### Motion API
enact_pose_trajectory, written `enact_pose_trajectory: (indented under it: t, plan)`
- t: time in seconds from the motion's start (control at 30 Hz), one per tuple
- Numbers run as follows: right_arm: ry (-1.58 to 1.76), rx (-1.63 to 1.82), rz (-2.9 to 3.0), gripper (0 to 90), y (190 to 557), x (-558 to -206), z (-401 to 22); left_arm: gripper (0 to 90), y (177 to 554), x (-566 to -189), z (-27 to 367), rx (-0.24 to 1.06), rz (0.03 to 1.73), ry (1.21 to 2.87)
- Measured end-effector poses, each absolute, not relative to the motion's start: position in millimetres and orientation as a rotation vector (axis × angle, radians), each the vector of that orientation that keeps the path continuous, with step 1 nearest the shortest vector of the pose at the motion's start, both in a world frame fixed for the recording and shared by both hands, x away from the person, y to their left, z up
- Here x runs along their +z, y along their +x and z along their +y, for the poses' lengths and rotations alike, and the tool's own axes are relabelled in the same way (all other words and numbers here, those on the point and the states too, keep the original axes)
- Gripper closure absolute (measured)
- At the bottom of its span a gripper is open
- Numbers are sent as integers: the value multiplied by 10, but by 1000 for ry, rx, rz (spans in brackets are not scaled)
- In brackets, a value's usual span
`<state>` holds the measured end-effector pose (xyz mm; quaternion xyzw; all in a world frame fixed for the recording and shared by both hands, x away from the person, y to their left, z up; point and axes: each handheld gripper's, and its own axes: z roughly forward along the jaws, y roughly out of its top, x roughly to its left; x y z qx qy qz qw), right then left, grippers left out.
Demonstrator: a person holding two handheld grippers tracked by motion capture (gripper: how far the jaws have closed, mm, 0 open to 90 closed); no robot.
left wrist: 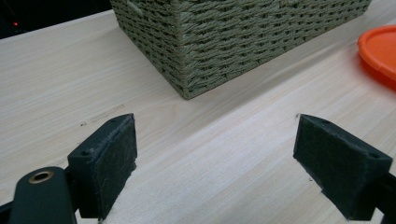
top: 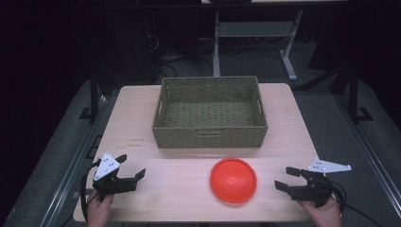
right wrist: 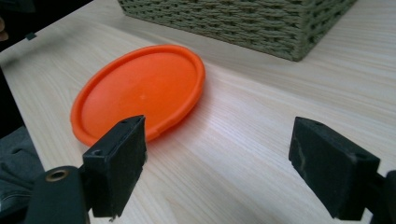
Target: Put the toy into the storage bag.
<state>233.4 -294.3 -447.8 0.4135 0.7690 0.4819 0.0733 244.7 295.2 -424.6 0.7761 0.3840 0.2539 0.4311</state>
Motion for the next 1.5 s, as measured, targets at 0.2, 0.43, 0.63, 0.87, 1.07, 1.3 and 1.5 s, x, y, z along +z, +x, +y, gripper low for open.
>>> enact_pose_trajectory:
  t: [0.2, 0.43, 0.63, 0.87, 1.07, 1.3, 1.5]
  plan:
    - [1206, 1435, 2363, 178, 2425, -4340, -2846, 129, 2440, -4252, 2953, 635, 963, 1923]
    - [1193, 1448, 2401, 184, 2531, -4198, -2775, 129, 2436, -4251, 2961, 638, 955, 1928]
    - [1160, 1438, 2459, 183, 2635, -4063, -2677, 129, 2436, -4247, 2970, 645, 957, 1926]
    - [1136, 1413, 2505, 180, 2738, -3919, -2568, 129, 2439, -4246, 2966, 650, 951, 1930]
    - [1124, 1388, 2560, 179, 2834, -3861, -2449, 129, 2438, -4244, 2958, 650, 952, 1929]
    - [1089, 1346, 2618, 179, 2959, -3769, -2251, 128, 2444, -4243, 2976, 657, 952, 1937]
    - [1077, 1291, 2669, 197, 3061, -3778, -2123, 128, 2442, -4242, 2979, 657, 951, 1937]
